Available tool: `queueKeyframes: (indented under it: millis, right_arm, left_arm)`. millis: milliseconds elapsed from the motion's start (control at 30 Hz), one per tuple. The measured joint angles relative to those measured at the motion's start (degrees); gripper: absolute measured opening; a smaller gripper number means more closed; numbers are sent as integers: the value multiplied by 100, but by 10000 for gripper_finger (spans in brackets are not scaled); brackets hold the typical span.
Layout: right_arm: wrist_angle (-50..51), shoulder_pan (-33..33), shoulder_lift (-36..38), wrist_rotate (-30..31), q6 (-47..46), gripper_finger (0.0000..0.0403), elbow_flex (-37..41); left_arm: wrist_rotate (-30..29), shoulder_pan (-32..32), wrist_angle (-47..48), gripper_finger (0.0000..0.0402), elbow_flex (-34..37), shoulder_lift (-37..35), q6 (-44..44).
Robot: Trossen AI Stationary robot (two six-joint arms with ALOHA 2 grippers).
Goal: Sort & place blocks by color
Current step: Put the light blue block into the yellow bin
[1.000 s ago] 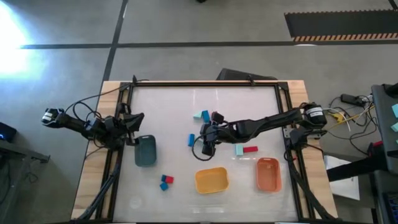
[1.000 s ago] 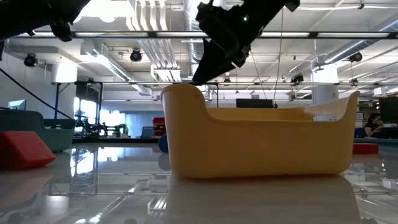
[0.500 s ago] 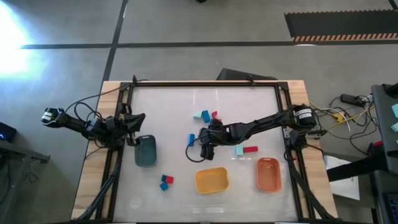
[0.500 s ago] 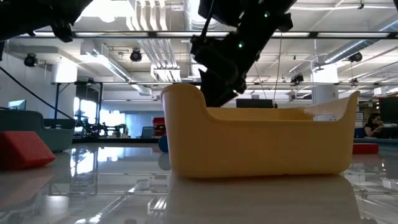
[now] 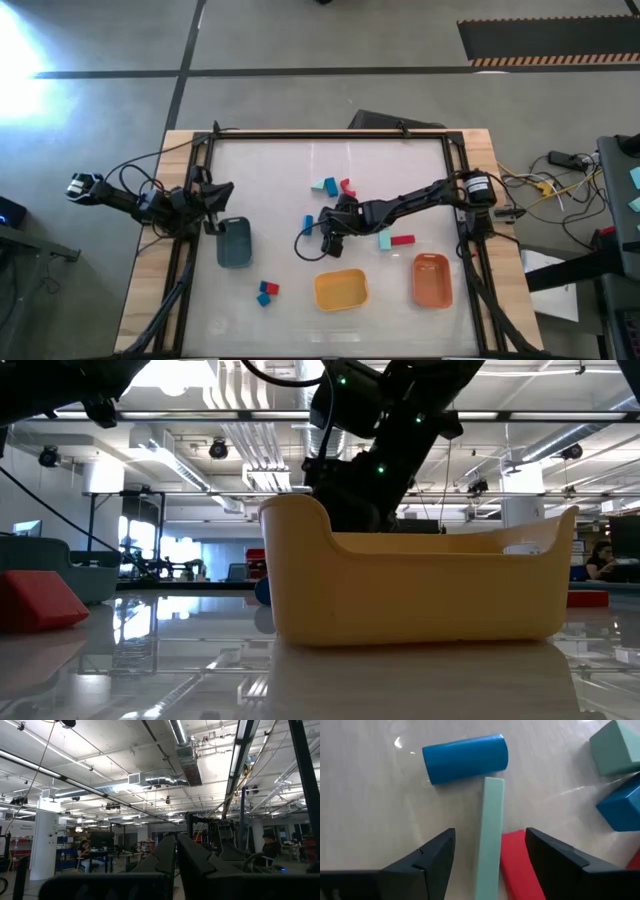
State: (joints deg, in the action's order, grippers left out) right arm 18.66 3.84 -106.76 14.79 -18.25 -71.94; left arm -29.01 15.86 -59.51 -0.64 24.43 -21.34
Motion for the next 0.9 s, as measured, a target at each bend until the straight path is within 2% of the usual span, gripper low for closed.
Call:
queueKeyframes:
  millis: [467, 900]
  right_arm:
    - [2, -118, 2, -29, -42, 132, -35]
    - [-13, -116, -2, -132, -69, 63, 55]
  left_arm:
    - [0, 0, -2, 3, 0, -12, -1]
    - [0, 1, -2, 3, -2, -23, -2]
